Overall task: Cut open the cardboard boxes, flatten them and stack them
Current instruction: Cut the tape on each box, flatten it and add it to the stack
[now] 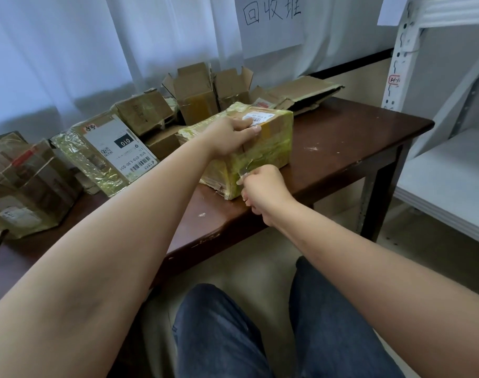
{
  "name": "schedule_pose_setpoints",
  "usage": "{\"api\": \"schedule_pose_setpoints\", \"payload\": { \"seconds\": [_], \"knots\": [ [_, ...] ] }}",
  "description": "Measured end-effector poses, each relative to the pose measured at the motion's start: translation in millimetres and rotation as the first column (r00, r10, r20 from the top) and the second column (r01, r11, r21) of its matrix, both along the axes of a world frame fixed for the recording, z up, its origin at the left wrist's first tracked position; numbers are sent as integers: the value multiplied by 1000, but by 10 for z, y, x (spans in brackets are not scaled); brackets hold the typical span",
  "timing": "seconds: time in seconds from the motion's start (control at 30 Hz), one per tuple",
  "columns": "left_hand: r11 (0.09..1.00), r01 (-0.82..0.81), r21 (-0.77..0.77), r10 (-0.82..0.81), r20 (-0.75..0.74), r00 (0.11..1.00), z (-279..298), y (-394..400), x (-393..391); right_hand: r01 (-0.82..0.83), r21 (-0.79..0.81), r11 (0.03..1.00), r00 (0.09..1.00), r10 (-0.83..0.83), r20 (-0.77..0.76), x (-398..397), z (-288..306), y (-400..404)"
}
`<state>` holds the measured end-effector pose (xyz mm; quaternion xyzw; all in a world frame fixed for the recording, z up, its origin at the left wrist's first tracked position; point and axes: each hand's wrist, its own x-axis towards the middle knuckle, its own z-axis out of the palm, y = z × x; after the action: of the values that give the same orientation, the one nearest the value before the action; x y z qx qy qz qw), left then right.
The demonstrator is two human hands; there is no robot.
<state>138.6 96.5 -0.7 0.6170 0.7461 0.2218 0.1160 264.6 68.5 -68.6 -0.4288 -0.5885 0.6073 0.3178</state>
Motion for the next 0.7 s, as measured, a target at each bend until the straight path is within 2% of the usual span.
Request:
{"api": "schedule_pose_setpoints", "payload": {
  "seconds": [0.17, 0.3, 0.43, 0.53, 0.6, 0.7],
  "knots": [
    [1000, 19, -19, -19, -18, 1000, 3, -6, -22, -143, -24, 989, 988, 144, 63, 209, 121, 18],
    [995, 73, -64, -77, -51, 996, 80, -76, -81, -401, -13, 916, 894, 395, 211, 487, 275, 174],
    [971, 133, -197, -152, -84, 985, 251, -194, -213, -287, 67, 956, 944, 270, 191, 796, 222, 557],
    [950, 146, -275, -162, -35, 986, 372, -234, -336, -255, 78, 964, 957, 240, 166, 1026, 77, 837],
    [957, 136, -257, -152, -44, 987, 395, -201, -310, -241, 131, 962, 965, 222, 142, 1092, -50, 953],
    [993, 41, -111, -61, -182, 981, 322, -132, -160, -137, 332, 933, 986, 98, 134, 1047, -222, 1054]
  ]
}}
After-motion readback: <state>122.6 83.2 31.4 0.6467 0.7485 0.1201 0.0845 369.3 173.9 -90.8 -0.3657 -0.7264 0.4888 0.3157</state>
